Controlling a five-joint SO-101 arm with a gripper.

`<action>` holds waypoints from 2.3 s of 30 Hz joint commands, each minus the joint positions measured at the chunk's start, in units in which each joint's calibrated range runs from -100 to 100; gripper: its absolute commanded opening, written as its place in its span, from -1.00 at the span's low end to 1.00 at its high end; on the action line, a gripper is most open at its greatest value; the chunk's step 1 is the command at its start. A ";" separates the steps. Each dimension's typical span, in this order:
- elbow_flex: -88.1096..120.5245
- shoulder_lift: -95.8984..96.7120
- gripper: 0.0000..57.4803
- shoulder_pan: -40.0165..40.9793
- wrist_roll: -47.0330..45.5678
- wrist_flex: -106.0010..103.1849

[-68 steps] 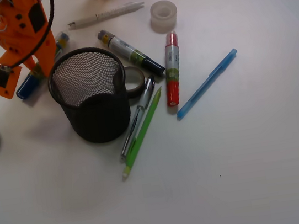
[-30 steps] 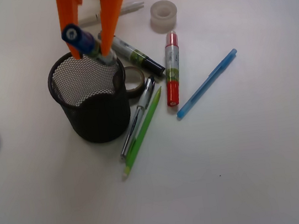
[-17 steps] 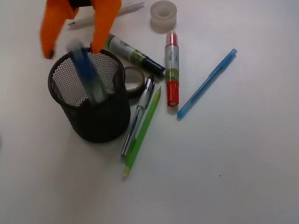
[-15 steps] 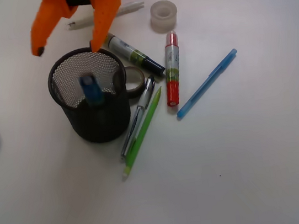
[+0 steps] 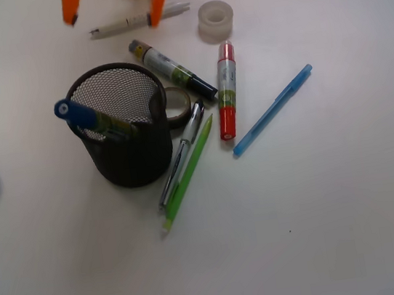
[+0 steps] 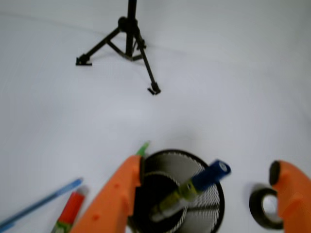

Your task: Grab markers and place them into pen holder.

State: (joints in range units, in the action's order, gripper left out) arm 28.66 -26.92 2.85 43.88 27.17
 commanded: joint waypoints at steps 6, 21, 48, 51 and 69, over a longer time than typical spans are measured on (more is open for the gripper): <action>-0.40 -19.28 0.02 4.44 -3.03 38.10; 38.10 -21.74 0.02 11.77 -8.16 33.02; 15.00 21.35 0.02 10.27 -11.87 25.24; 14.36 23.39 -0.04 10.35 -11.72 25.15; 3.86 25.68 -0.98 10.05 -10.74 33.28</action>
State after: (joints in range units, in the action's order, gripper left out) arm 39.17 1.74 12.47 32.16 51.71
